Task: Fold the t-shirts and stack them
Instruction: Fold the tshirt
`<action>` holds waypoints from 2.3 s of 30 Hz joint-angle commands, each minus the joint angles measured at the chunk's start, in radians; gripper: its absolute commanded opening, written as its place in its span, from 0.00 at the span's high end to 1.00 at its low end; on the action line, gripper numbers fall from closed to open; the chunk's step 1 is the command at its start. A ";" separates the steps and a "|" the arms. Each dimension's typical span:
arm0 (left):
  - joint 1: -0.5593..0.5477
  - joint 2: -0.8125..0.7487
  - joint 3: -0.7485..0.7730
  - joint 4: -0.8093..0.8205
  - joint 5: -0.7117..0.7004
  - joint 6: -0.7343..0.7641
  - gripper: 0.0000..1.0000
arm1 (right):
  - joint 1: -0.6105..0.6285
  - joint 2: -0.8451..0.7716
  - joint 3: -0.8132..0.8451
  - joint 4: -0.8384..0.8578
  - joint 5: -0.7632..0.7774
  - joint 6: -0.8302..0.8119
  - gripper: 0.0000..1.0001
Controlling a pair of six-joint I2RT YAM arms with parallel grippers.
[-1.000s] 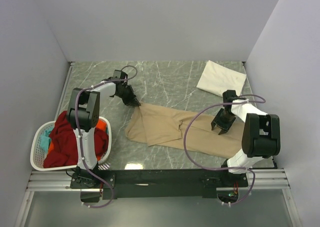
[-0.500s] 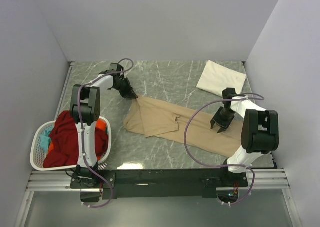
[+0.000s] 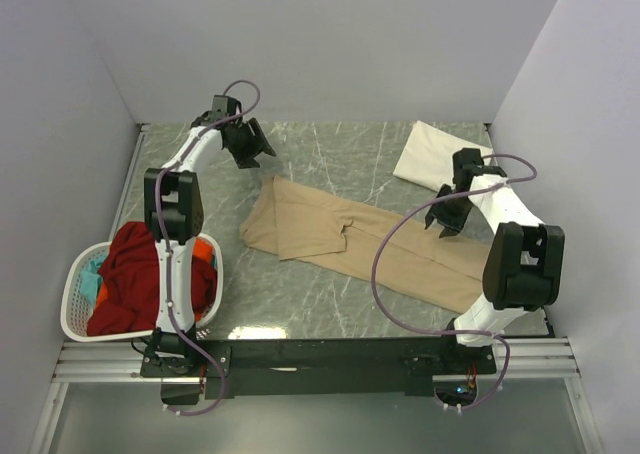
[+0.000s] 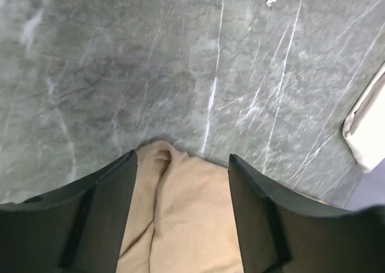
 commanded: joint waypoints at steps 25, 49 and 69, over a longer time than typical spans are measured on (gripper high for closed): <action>-0.217 -0.150 -0.437 0.071 0.148 -0.072 0.29 | 0.006 0.163 -0.116 0.060 -0.063 -0.075 0.50; -0.079 0.178 0.046 -0.069 -0.164 0.120 0.28 | 0.489 0.174 -0.120 0.029 -0.173 0.178 0.50; -0.152 -0.118 -0.064 0.059 -0.182 0.059 0.25 | 0.618 0.004 -0.091 -0.037 -0.023 0.202 0.50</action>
